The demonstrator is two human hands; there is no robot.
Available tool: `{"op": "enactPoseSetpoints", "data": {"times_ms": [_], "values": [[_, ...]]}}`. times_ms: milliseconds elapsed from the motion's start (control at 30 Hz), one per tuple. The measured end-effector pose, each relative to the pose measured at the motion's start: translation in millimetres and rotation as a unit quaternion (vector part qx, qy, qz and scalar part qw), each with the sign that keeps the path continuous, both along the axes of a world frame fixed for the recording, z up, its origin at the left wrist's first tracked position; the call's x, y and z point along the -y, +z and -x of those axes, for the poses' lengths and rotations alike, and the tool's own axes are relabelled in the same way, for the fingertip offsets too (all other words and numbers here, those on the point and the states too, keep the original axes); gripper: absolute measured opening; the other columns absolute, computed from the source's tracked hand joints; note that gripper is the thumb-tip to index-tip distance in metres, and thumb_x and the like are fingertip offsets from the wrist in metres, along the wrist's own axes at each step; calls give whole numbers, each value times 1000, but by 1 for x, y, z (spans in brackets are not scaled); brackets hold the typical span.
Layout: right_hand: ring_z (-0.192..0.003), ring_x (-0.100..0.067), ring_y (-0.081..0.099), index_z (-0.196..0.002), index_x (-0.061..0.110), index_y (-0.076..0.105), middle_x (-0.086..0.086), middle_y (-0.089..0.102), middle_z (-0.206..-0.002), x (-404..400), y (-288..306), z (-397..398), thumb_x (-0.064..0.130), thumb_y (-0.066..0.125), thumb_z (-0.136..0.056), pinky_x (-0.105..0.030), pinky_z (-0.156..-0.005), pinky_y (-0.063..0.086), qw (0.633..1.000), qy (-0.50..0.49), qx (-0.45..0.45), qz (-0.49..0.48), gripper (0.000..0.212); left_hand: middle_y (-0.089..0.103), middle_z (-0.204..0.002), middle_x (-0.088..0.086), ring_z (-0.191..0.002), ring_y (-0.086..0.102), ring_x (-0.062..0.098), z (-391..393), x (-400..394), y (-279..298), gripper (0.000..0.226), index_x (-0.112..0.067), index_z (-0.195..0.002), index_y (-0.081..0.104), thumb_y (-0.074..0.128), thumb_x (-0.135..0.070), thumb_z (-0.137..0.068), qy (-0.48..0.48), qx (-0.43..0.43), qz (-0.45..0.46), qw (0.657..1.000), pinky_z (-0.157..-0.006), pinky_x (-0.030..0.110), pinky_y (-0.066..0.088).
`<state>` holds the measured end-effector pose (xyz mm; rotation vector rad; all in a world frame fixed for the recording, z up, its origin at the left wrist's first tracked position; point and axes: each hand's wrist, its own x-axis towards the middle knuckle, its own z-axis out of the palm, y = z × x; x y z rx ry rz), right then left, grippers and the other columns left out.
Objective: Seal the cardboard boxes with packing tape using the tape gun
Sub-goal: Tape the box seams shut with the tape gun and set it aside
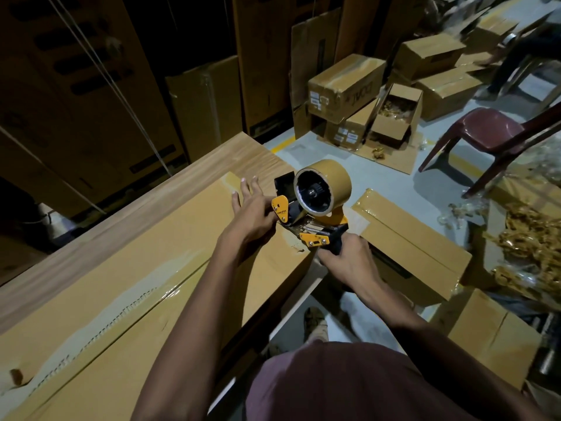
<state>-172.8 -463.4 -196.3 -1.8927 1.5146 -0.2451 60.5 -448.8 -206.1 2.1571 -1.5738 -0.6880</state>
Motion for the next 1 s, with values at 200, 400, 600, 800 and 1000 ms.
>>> {"op": "enactPoseSetpoints", "data": {"times_ms": [200,400,600,800,1000], "values": [[-59,-11,44,-72,19,48,3,51,-70,-3,11,1,30,73,-88,-27,-49,31,1000,9,-7,26,31,-16,-169,10,-150,-28,37,0,4,0,22,-33,-109,68,56,-17,-100,9,14,-29,999,-120,60,-14],[-55,-10,41,-65,23,45,7,47,-60,-18,9,37,24,76,-87,-28,-49,30,999,-27,-3,24,38,-14,-168,14,-149,-31,38,7,-2,4,18,-36,-109,68,53,-27,-103,3,13,-11,1000,-118,63,-16],[-51,-14,38,-61,20,44,4,46,-56,-22,4,35,29,78,-83,-30,-47,26,998,-54,6,42,41,-12,-169,12,-151,-26,38,29,-6,6,23,-30,-115,70,59,-18,-98,-43,25,1,999,-118,69,-7],[-53,-16,41,-60,22,41,5,45,-56,-35,-2,34,25,74,-84,-30,-48,28,997,-54,21,49,41,-10,-169,12,-151,-26,38,35,-12,-9,26,-35,-118,70,58,-24,-98,-21,2,30,999,-118,58,-17],[-54,-18,41,-62,22,39,2,45,-59,-36,3,57,28,74,-84,-30,-48,26,997,-39,1,63,41,-12,-169,11,-150,-29,37,39,-15,0,19,-38,-107,70,59,-24,-98,-9,2,20,1000,-119,57,-16]]}}
